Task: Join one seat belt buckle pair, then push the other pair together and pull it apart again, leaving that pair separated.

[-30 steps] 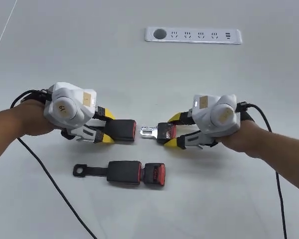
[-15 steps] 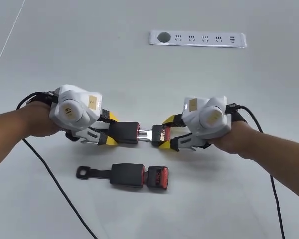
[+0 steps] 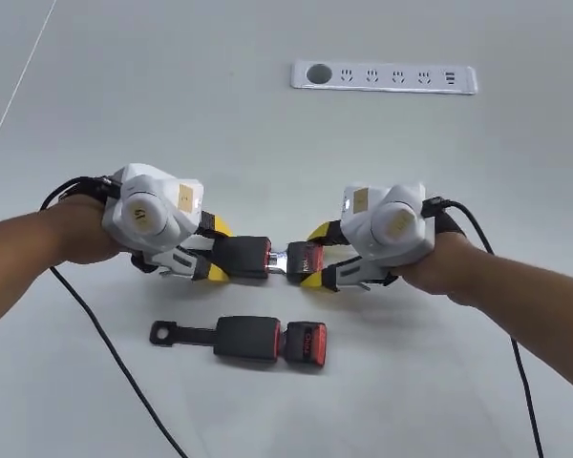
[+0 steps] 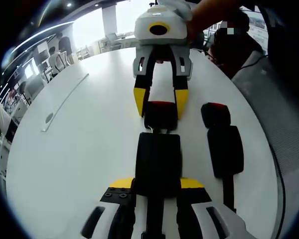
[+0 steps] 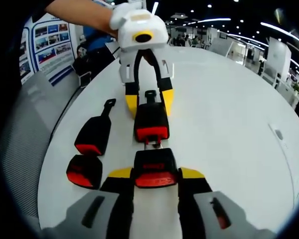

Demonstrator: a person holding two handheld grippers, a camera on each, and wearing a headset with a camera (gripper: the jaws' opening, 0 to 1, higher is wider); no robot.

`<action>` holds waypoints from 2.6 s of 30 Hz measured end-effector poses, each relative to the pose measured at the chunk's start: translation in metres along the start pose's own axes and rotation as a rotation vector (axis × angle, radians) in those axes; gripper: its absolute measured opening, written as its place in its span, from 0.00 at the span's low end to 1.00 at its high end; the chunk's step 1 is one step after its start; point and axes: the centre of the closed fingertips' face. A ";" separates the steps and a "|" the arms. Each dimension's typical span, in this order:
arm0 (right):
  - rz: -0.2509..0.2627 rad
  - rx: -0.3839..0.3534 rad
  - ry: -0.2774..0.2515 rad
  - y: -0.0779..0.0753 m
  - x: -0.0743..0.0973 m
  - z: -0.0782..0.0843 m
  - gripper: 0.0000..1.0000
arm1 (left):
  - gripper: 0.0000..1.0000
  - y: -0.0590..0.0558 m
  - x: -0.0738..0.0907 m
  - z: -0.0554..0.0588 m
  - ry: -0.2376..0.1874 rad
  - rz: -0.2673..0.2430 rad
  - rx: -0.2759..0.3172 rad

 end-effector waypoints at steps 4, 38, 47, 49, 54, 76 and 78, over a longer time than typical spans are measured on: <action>-0.007 -0.005 0.001 0.000 -0.004 -0.004 0.33 | 0.32 0.000 0.000 0.000 0.001 0.004 0.002; 0.000 0.005 0.049 0.000 -0.008 -0.007 0.33 | 0.32 0.005 -0.003 0.008 0.025 0.009 -0.006; 0.001 0.003 0.051 -0.001 0.000 0.002 0.33 | 0.32 0.005 -0.002 0.010 0.035 0.013 -0.009; 0.002 0.006 0.053 -0.001 0.000 0.002 0.33 | 0.32 0.006 -0.002 0.010 0.037 0.013 -0.008; 0.002 0.010 0.048 -0.001 0.001 0.003 0.33 | 0.32 0.006 -0.002 0.010 0.038 0.012 -0.007; 0.009 -0.008 0.049 0.000 0.016 0.023 0.33 | 0.32 0.000 0.000 0.002 0.039 0.019 -0.016; 0.010 -0.011 0.050 0.000 0.020 0.026 0.33 | 0.32 -0.001 0.000 0.001 0.040 0.019 -0.016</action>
Point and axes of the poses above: the centre of the closed fingertips' face, and the gripper's own axes: x roughly backward along the fingers, y roughly to its left, z roughly out of its underside, and after that the axes turned 2 degrees about y, right-handed
